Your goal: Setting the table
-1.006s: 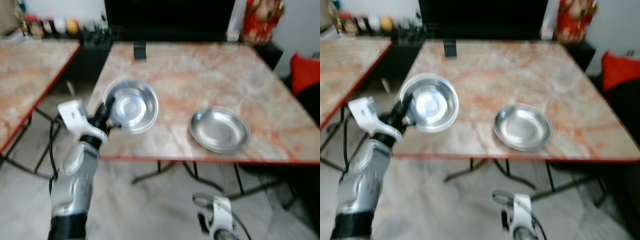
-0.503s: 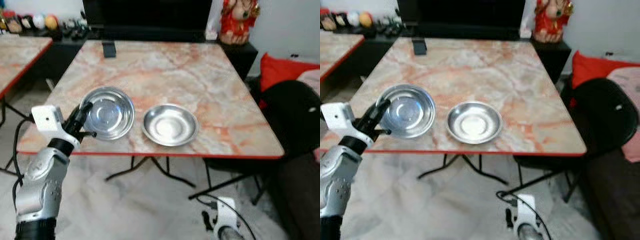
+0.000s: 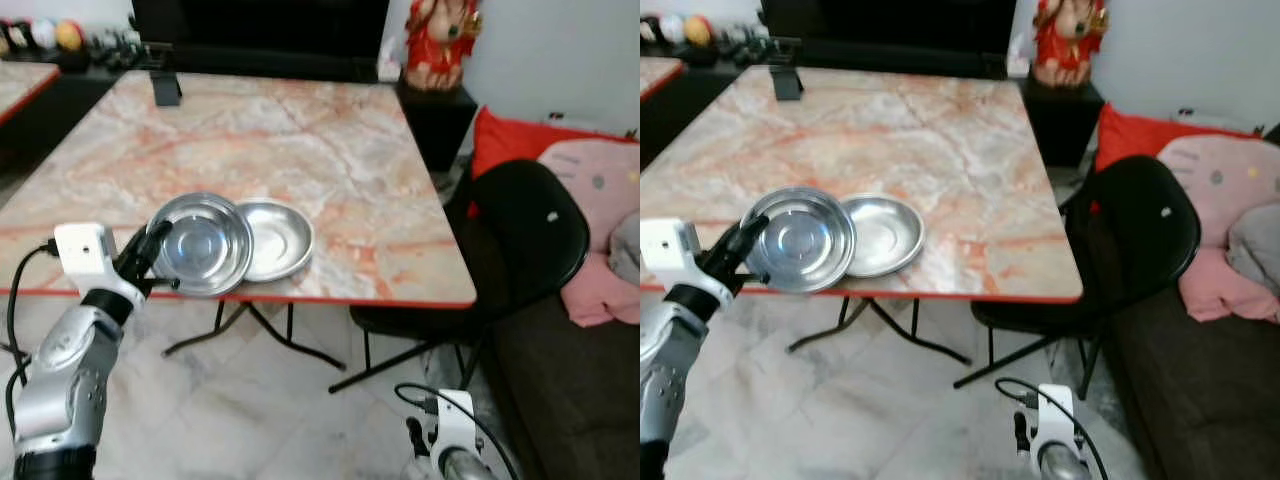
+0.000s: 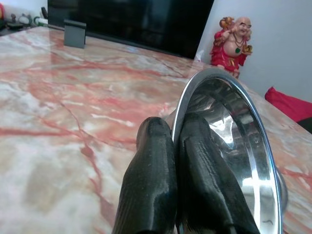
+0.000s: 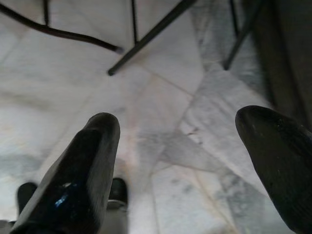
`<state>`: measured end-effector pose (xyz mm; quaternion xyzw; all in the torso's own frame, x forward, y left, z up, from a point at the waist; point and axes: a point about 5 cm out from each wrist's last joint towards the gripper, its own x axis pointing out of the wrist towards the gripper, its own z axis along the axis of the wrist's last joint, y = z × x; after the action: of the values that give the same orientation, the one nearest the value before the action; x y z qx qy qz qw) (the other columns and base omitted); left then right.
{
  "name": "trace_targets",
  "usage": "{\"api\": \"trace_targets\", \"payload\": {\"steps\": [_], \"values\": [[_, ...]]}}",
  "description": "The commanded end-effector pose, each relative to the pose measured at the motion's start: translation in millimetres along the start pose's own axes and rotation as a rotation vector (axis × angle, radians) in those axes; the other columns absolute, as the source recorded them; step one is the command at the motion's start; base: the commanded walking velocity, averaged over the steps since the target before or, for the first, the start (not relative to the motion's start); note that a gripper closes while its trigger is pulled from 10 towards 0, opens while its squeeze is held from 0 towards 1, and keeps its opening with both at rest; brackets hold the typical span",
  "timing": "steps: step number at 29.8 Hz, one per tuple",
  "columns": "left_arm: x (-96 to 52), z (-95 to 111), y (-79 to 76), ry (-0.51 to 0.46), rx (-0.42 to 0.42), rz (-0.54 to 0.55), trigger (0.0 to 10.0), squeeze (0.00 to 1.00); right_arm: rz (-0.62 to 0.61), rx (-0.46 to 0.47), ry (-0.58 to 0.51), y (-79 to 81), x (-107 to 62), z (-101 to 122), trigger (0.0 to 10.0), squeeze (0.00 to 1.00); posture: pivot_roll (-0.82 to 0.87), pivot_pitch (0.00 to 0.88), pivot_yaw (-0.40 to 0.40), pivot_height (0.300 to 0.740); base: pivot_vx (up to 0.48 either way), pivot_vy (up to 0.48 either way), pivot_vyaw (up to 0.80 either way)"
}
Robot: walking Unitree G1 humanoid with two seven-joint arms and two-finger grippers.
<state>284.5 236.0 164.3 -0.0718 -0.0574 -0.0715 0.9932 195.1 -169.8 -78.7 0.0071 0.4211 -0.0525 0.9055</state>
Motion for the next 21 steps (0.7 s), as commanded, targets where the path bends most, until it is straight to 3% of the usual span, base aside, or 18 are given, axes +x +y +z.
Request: {"api": "trace_targets", "payload": {"steps": [1, 21], "values": [[1.7, 4.4, -1.4, -0.012, 0.008, 0.001, 10.0, 0.0, 0.007, -0.006, -0.004, 2.6, 0.5, 2.1, 10.0, 0.0, -0.03, 0.0, -0.084, 0.74, 0.0, 0.0, 0.0], [6.5, 6.5, -2.0, -0.032, -0.007, 0.012, 10.0, 0.0, 0.007, -0.004, -0.002, 2.8, 0.3, 1.5, 10.0, 0.0, -0.04, 0.0, -0.077, 0.74, 0.0, -0.043, 0.0]]}}
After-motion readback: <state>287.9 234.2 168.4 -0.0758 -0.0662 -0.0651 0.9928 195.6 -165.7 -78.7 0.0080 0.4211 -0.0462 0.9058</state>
